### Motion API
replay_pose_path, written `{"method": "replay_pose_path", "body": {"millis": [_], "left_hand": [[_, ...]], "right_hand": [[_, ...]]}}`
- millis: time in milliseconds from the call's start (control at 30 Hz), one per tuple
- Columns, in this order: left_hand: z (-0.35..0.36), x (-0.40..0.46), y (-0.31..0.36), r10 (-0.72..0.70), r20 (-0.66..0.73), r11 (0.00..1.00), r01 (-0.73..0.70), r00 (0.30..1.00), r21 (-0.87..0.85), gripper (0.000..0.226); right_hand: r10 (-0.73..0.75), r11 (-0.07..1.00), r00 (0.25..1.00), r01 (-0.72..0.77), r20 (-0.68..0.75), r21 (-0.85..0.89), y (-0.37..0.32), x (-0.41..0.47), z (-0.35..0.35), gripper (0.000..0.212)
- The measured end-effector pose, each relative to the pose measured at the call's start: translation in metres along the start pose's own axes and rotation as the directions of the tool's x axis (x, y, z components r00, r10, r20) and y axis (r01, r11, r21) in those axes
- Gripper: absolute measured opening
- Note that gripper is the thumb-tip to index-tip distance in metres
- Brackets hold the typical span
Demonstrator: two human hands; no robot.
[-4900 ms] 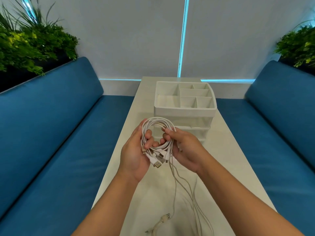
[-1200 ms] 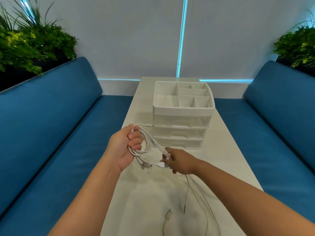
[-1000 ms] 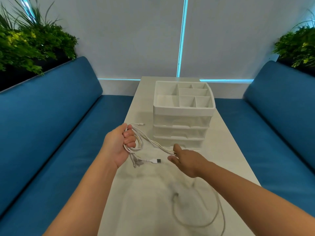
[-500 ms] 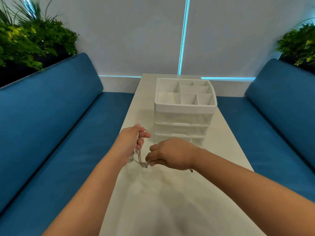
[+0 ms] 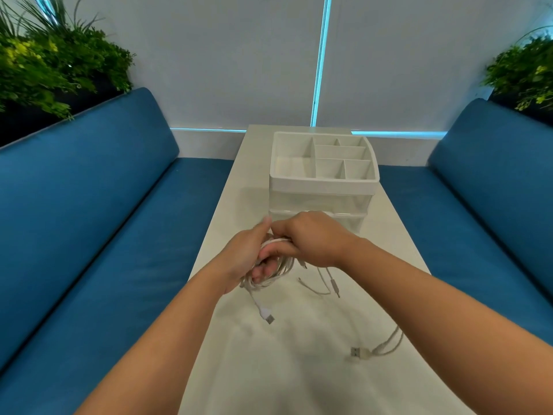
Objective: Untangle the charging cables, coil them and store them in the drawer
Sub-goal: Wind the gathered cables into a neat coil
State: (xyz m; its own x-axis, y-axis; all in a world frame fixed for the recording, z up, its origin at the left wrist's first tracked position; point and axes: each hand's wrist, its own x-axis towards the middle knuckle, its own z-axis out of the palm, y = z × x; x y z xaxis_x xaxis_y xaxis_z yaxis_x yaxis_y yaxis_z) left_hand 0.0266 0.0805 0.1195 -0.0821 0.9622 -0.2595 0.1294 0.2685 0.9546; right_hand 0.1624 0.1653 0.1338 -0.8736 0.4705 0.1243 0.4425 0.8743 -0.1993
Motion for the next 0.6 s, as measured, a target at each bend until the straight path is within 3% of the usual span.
{"method": "replay_pose_path", "body": {"millis": [100, 167, 300, 467, 600], "left_hand": [[-0.005, 0.003, -0.001, -0.052, 0.036, 0.998, 0.05, 0.998, 0.041, 0.074], [-0.013, 0.004, -0.002, -0.078, 0.06, 0.994, 0.073, 0.995, 0.079, 0.068], [-0.029, 0.004, -0.001, -0.133, 0.077, 0.99, 0.129, 0.988, 0.054, 0.056], [-0.032, 0.007, 0.002, -0.089, 0.129, 0.978, 0.111, 0.988, -0.175, 0.06], [-0.033, 0.006, 0.003, -0.058, 0.167, 0.955, 0.103, 0.984, -0.279, 0.054]], "right_hand": [[0.08, 0.957, 0.996, -0.089, 0.042, 0.275, 0.007, -0.001, 0.0, 0.049], [0.08, 0.886, 0.987, -0.134, 0.138, 0.444, 0.013, -0.002, -0.007, 0.037], [0.046, 0.754, 0.965, -0.202, 0.256, 0.626, 0.028, -0.005, -0.015, 0.012], [0.085, 0.655, 0.993, -0.117, 0.081, 0.747, 0.021, -0.004, -0.005, 0.017], [0.156, 0.57, 0.981, -0.185, 0.115, 0.8, 0.015, -0.007, 0.008, 0.028]]}}
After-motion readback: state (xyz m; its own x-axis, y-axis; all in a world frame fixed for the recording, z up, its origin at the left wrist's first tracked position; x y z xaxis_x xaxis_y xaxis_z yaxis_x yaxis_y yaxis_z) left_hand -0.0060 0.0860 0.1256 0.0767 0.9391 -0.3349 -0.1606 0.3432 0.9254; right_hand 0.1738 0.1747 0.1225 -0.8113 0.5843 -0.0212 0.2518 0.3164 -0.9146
